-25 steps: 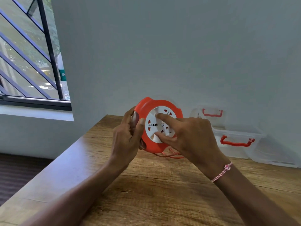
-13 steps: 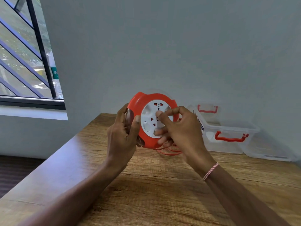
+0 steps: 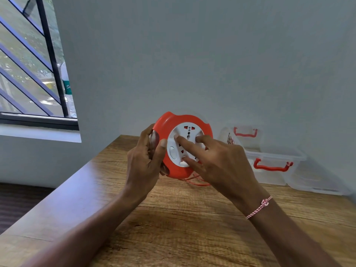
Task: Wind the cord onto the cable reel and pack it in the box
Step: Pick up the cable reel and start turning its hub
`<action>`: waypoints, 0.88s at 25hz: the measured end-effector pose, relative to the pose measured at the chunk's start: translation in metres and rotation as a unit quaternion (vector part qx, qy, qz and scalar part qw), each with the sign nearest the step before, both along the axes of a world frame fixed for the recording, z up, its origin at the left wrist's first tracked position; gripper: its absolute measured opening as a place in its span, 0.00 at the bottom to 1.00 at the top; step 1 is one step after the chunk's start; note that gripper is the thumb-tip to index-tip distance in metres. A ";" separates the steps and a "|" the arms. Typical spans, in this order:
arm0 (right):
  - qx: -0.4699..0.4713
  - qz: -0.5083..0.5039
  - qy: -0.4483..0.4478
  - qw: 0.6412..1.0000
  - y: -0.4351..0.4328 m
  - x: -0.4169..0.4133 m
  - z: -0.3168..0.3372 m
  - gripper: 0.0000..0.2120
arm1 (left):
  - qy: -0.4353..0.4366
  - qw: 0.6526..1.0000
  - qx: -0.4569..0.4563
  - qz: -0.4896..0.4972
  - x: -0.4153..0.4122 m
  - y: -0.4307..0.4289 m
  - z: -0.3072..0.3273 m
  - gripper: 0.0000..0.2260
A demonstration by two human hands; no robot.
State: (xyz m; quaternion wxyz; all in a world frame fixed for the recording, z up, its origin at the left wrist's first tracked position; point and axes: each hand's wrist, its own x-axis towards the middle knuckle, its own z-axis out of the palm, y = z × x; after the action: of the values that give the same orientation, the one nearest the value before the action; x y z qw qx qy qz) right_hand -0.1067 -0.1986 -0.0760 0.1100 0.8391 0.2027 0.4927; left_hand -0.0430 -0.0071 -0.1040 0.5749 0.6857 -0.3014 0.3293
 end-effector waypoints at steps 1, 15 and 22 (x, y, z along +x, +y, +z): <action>0.000 0.002 -0.002 1.000 0.001 0.000 -0.002 0.32 | 0.000 1.000 0.005 -0.004 0.000 0.001 0.000 0.23; 0.452 0.052 0.129 0.881 0.018 0.002 0.006 0.18 | 0.121 0.988 -0.056 -0.077 0.003 -0.005 0.002 0.12; 0.498 0.109 0.295 0.809 -0.006 -0.001 0.019 0.29 | 0.136 0.984 -0.081 -0.080 0.008 0.004 0.009 0.16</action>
State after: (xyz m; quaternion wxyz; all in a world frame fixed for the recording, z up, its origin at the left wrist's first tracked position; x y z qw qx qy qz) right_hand -0.1077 -0.2047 -0.0566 -0.4418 0.8564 0.0424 0.2639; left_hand -0.0346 -0.0029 -0.0947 0.6888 0.6487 -0.2470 0.2091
